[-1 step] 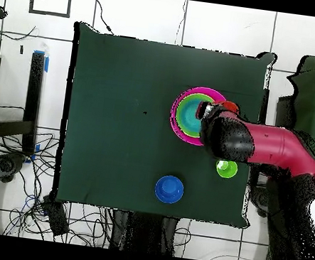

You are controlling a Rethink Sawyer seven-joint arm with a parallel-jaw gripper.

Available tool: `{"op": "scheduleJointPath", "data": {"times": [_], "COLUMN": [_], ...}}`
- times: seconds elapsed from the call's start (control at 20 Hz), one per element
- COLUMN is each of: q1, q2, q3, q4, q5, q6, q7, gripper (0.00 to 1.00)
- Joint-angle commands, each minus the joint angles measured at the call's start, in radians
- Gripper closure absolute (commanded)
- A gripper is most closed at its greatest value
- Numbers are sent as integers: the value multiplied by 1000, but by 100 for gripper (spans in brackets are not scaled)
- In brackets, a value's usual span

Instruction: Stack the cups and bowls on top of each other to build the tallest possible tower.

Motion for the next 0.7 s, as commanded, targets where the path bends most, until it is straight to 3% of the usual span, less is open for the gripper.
{"op": "scheduleJointPath", "data": {"times": [0.05,0.3,0.7], "q1": [164,246,254], "q2": [-30,-2,87], "q3": [-247,-345,-356], "q4": [111,128,97], "q5": [-60,-18,-7], "q6": [-46,-98,-191], "q7": [313,364,320], "gripper": [100,100,100]}}
